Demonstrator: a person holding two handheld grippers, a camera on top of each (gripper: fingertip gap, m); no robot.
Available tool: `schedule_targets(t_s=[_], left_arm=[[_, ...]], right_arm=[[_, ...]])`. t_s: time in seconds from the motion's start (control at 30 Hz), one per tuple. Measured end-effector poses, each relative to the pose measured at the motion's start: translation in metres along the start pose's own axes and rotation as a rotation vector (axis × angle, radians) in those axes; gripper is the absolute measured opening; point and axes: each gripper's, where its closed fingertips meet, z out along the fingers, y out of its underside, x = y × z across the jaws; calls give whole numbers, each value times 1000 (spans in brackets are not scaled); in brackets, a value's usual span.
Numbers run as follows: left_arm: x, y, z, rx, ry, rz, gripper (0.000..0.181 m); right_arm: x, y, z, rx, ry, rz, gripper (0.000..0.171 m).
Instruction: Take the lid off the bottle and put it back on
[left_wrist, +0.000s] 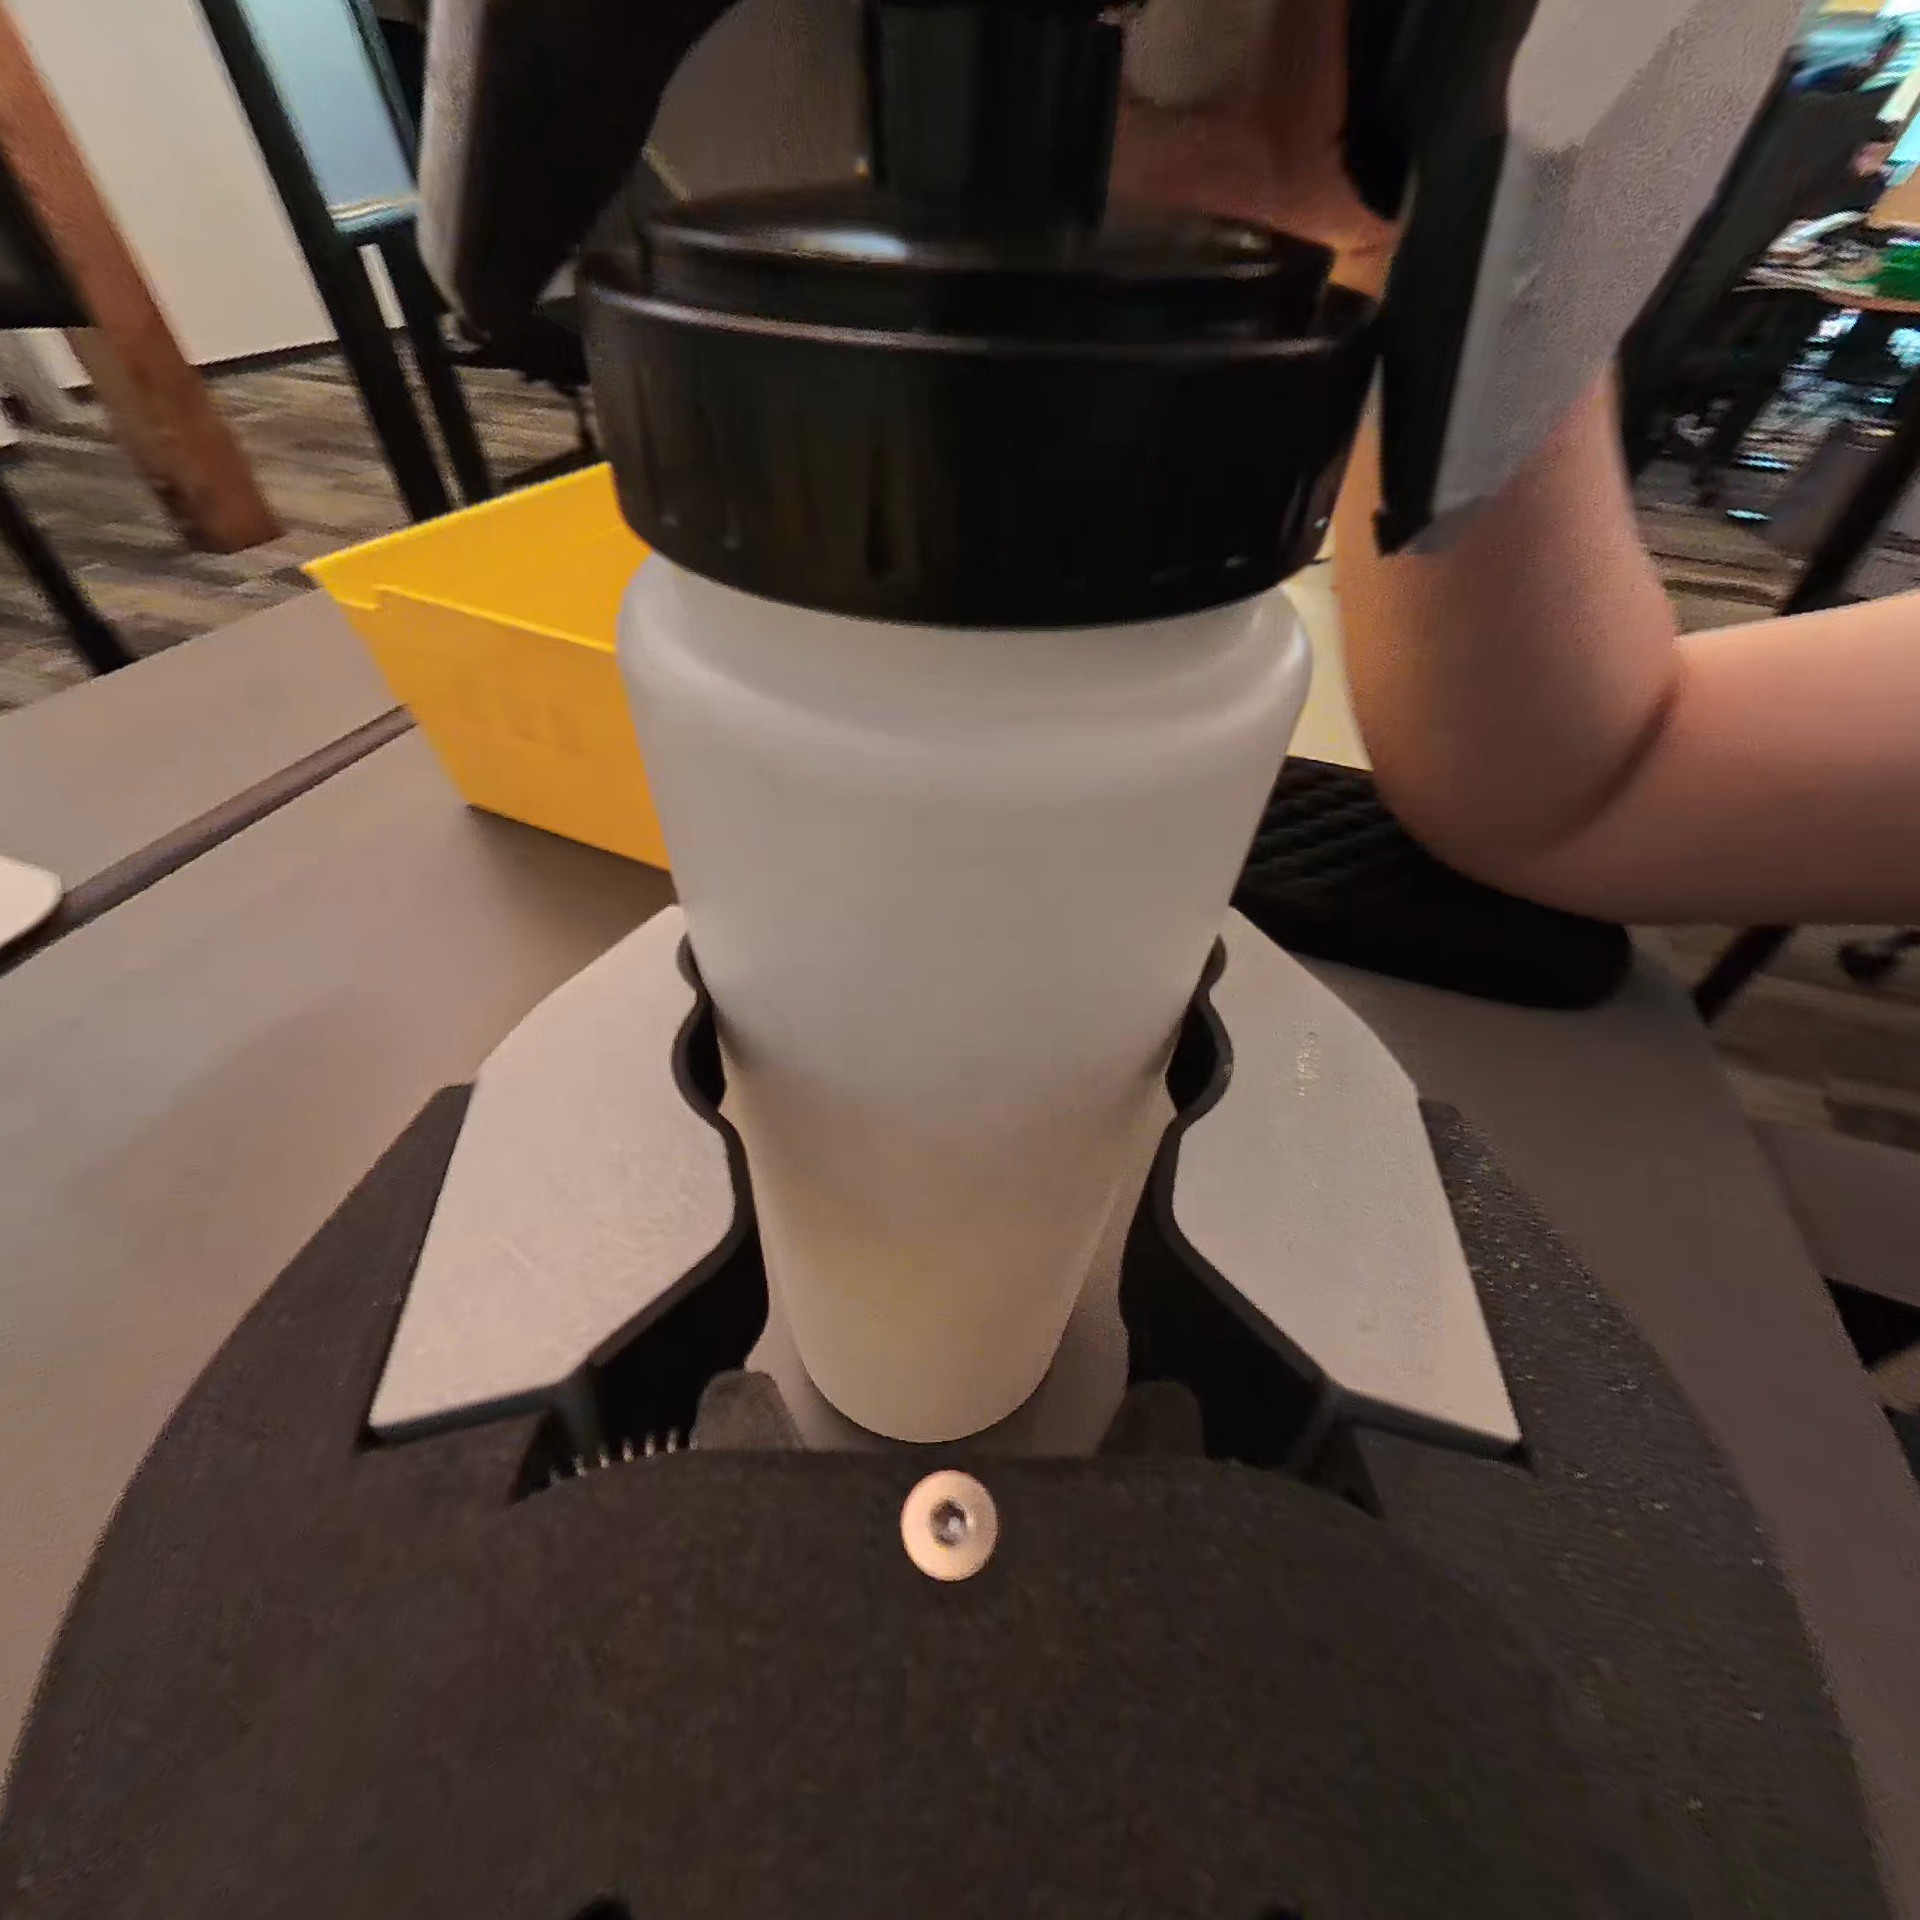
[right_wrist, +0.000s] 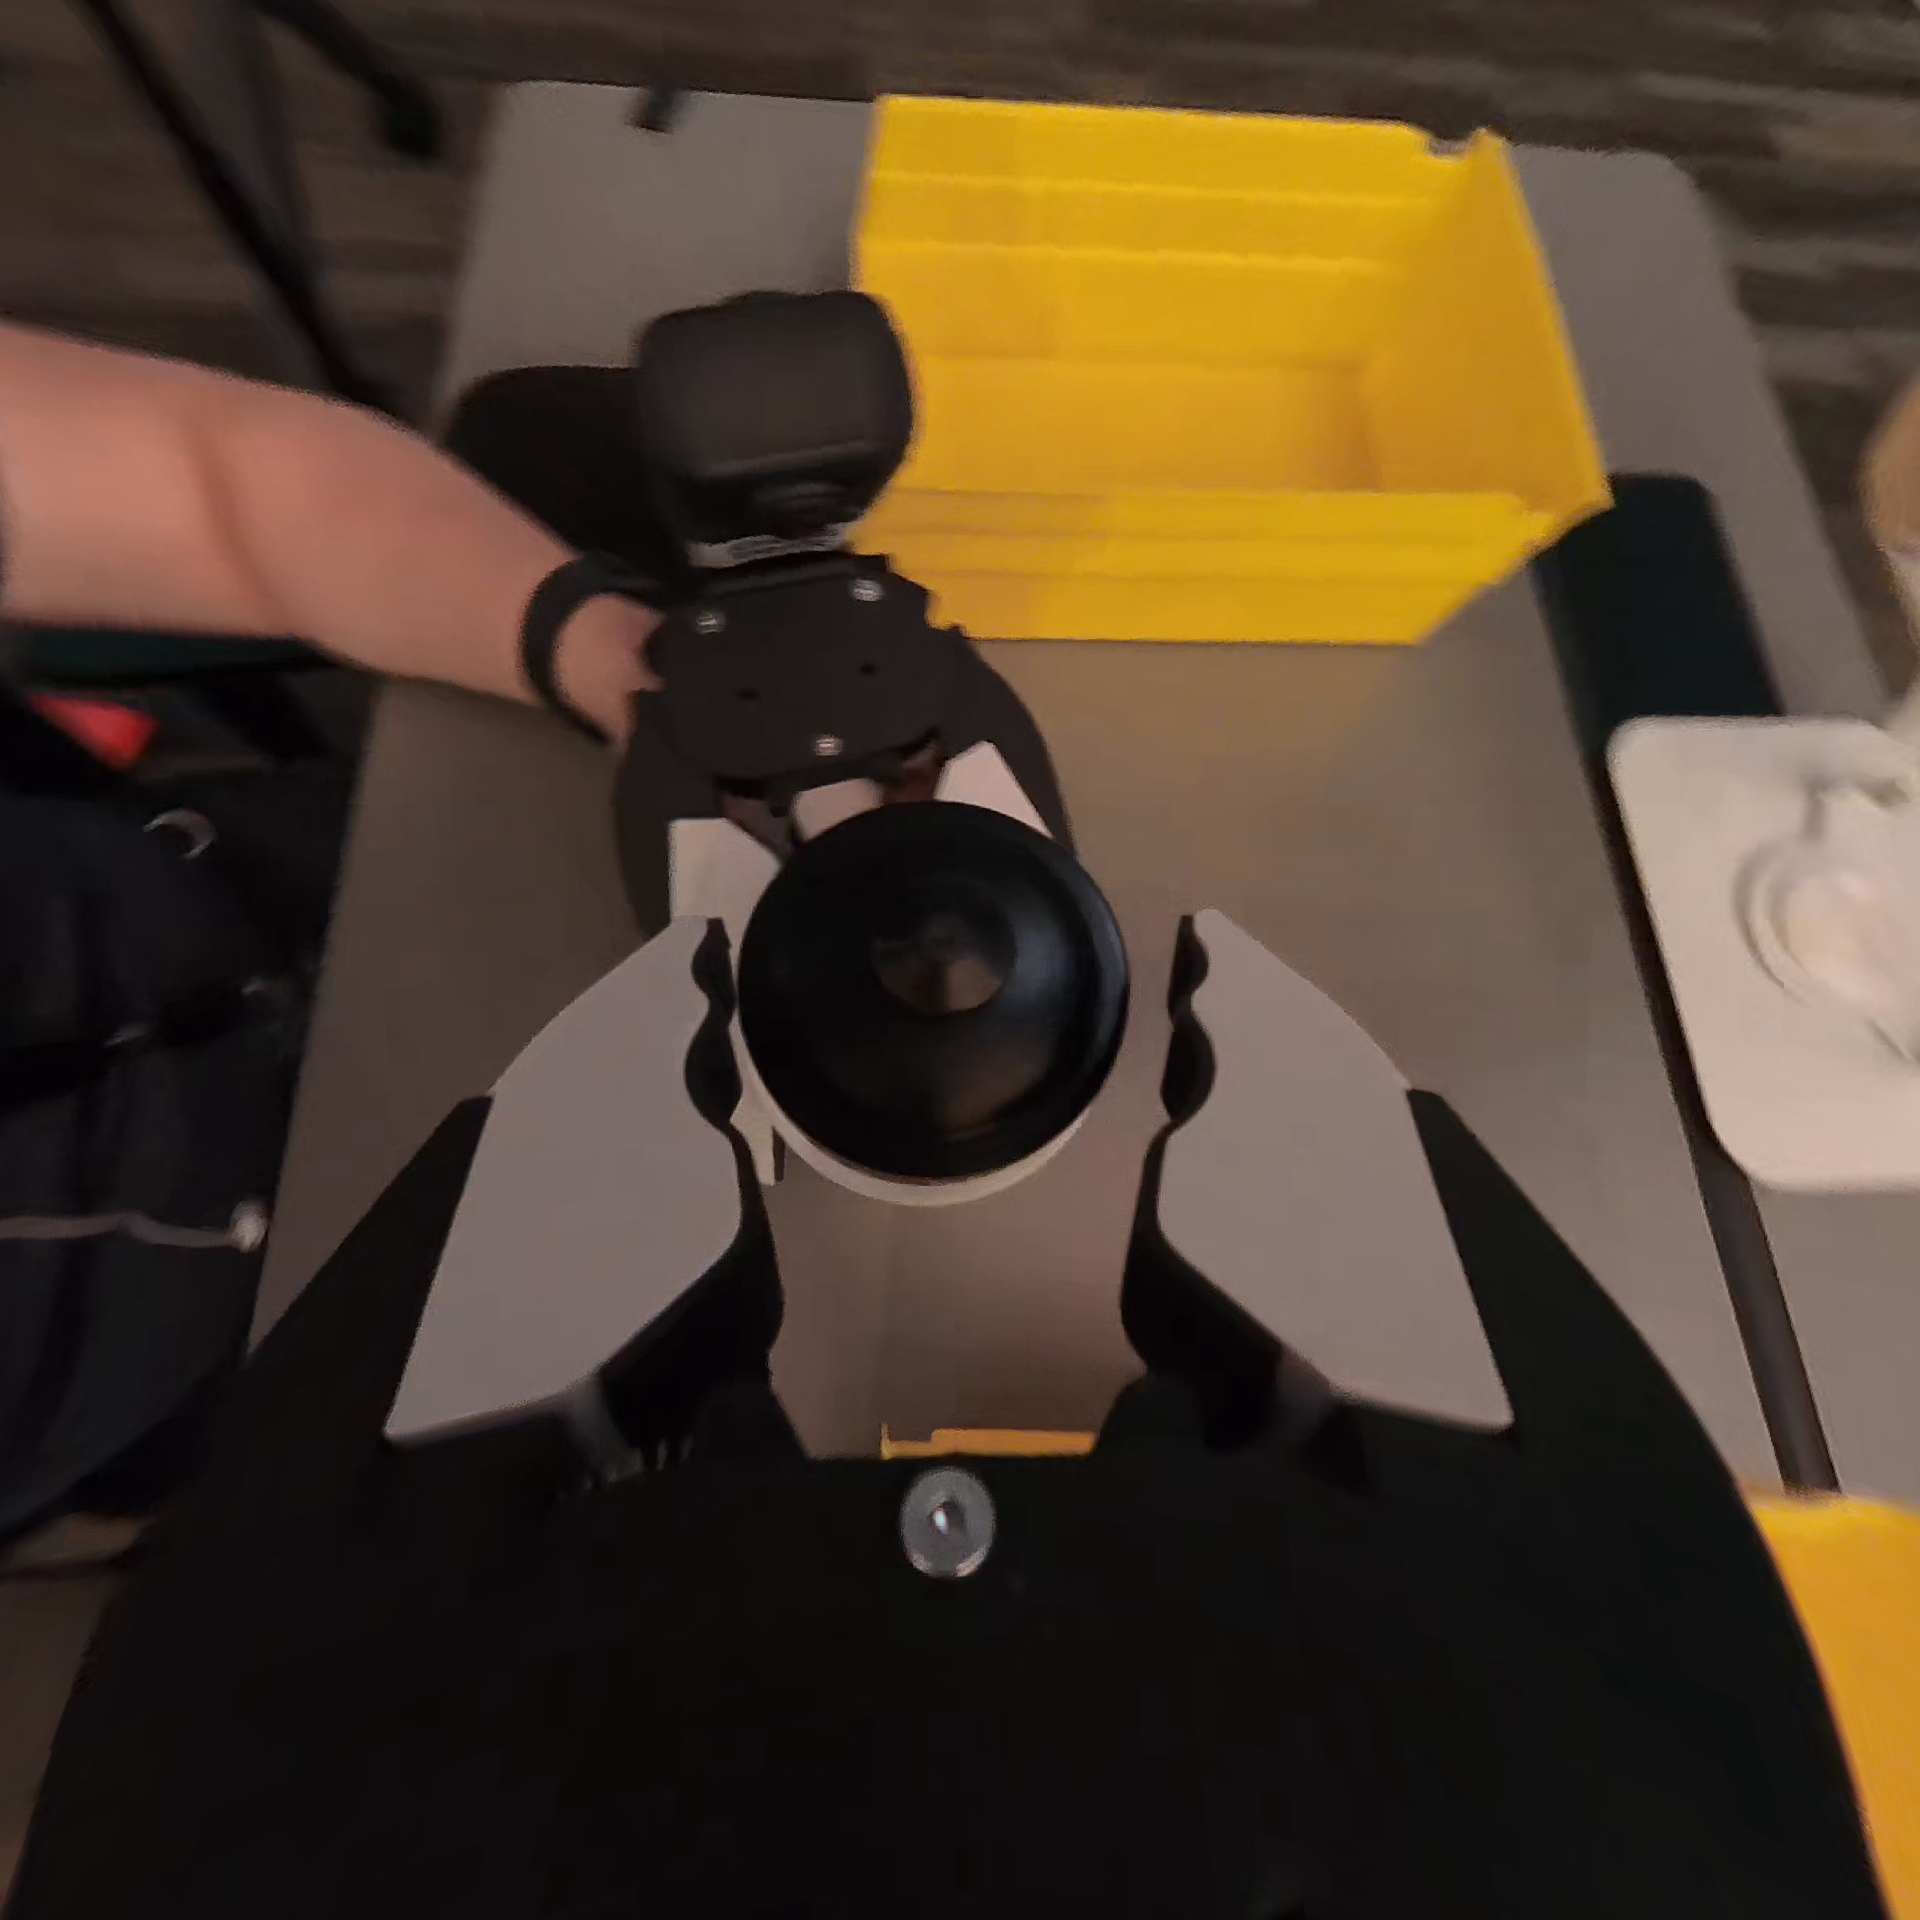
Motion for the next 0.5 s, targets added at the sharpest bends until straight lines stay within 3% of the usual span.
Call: schedule_targets(t_s=[0.13, 0.27, 0.5], left_arm=[[-10, 0, -1, -5, -82, -18, 86], [-7, 0, -1, -13, -67, -4, 86], [48, 3, 3, -44, 252, 53, 86]], right_arm=[[11, 8, 5, -86, 136, 175, 82], [7, 13, 7, -147, 169, 150, 77], [-39, 24, -10, -160, -137, -105, 77]])
